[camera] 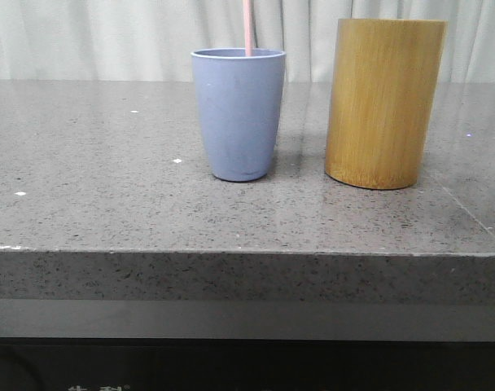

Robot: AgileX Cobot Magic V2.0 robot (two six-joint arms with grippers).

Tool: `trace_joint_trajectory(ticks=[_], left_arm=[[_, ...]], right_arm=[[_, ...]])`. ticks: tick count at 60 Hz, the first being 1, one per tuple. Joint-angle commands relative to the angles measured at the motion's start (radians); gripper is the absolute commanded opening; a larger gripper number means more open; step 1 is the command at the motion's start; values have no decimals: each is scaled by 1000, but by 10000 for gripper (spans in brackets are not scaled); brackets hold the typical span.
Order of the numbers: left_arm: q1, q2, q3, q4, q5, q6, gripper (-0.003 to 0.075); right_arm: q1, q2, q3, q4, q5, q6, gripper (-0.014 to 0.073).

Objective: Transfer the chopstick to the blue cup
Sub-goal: 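Move the chopstick over the blue cup, lower it in, release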

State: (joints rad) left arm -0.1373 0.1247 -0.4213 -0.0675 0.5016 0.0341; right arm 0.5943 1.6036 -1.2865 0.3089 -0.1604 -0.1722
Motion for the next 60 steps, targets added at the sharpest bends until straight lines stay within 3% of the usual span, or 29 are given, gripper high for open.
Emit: trace_joint_trajectory(ticks=[1, 17, 26, 31, 41, 47, 54, 60], left_arm=[[-1, 12, -24, -9, -77, -10, -19], [-1, 12, -24, -9, -77, -10, -19], [-1, 12, -24, -9, -77, -10, -19], [-1, 12, -24, -9, -77, -10, -19], [-1, 12, -24, -9, -83, -10, -19], [-1, 12, -24, -9, -83, -10, -19], [-1, 12, -24, -9, -83, -10, -19], [-1, 12, -24, -9, -83, -10, -19]], right_arm=[[3, -43, -20, -10, -81, -6, 57], [3, -63, -21, -10, -69, -6, 329], [1, -130, -40, -10, 3, -6, 336], [-16, -174, -88, -10, 127, -6, 290], [-105, -235, -229, -10, 476, -6, 97], [-178, -271, -275, -10, 612, -6, -1], [-267, -324, -280, -10, 697, -6, -60], [-353, -378, -267, -10, 766, -1, -60]])
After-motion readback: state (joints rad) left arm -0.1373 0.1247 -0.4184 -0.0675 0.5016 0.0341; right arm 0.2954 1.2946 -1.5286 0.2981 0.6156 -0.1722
